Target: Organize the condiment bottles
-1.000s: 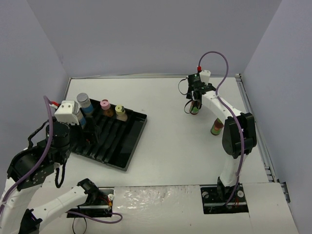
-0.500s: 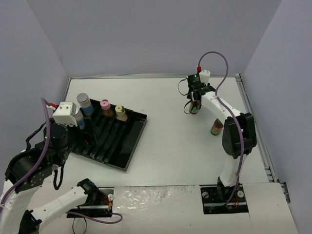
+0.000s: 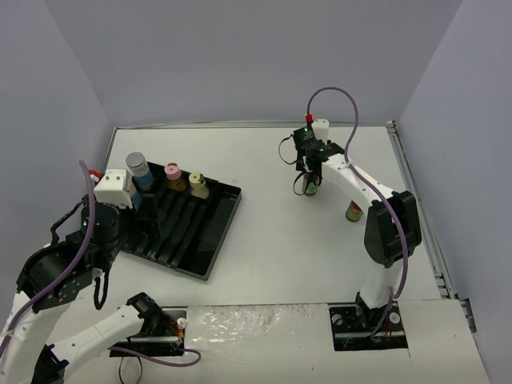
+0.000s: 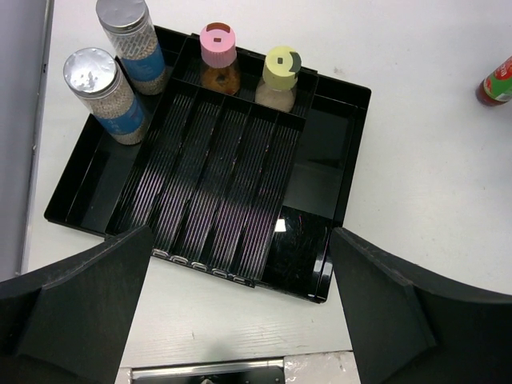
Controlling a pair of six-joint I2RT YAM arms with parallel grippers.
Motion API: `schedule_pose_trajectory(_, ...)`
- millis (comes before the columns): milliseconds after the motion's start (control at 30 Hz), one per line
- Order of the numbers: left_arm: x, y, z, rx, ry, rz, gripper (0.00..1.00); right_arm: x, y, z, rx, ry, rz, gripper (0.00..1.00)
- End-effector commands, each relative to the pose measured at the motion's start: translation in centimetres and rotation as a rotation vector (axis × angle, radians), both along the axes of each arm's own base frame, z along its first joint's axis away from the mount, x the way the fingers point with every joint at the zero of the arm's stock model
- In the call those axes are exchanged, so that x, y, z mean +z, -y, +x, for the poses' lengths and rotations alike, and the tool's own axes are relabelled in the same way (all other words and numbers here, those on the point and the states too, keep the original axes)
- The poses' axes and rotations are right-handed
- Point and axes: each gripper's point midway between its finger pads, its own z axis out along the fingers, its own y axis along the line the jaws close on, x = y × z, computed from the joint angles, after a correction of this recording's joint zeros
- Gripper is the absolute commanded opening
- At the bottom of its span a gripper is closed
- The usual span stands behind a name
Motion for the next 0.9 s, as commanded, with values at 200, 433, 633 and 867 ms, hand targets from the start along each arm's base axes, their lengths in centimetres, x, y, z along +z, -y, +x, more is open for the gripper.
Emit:
schedule_pose_trajectory(200, 0.6, 0.1, 1.2, 0.033, 0.052, -0.008, 0.9, 12.9, -6.7, -1.9, 0.14, 0.261, 0.089, 0.0)
schedule_pose_trajectory(433, 0.5, -0.8, 1.2, 0.083, 0.066, -0.002, 0.9, 15.4, -11.8, -4.2, 0.242, 0.296, 0.144, 0.0)
schedule_pose_trajectory(633, -0.1, -1.4, 1.4, 0.121, 0.066, 0.016, 0.91, 16.6, -15.9, -5.5, 0.307, 0.317, 0.17, 0.0)
schedule_pose_trajectory(867, -0.9, -1.8, 1.5, 0.155, 0.069, 0.021, 0.91, 17.4, -22.0, -6.7, 0.399, 0.331, 0.202, 0.0)
